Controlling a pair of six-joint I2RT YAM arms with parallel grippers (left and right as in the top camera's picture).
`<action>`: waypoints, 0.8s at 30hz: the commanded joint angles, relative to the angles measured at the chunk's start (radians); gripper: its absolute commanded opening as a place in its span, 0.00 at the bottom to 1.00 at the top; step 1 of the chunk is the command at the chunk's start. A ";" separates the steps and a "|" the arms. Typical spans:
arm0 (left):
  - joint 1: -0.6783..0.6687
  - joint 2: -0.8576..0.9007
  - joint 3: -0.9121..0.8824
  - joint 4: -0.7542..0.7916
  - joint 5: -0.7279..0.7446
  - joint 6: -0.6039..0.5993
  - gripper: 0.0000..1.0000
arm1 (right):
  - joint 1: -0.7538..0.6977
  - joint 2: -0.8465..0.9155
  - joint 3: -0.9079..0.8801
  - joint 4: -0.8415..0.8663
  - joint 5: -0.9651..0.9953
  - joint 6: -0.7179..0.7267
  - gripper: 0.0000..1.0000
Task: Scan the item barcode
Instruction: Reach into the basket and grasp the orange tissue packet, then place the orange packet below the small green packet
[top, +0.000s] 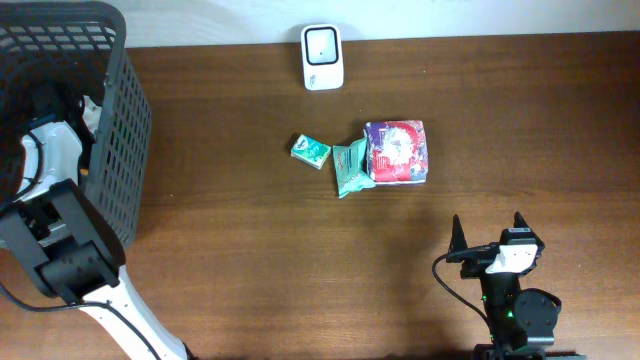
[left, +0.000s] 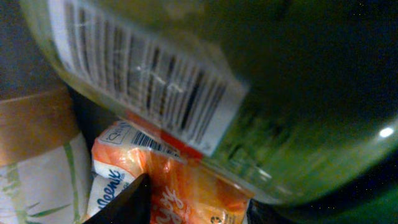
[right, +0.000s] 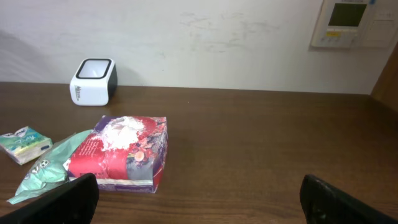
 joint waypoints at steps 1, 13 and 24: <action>0.003 0.045 -0.009 -0.037 -0.014 -0.004 0.29 | 0.006 -0.006 -0.008 -0.001 0.005 0.001 0.99; 0.002 -0.501 0.132 -0.025 0.364 -0.782 0.00 | 0.006 -0.006 -0.008 -0.002 0.005 0.001 0.99; -0.666 -0.471 0.126 -0.039 0.399 -0.328 0.00 | 0.006 -0.006 -0.008 -0.002 0.005 0.001 0.99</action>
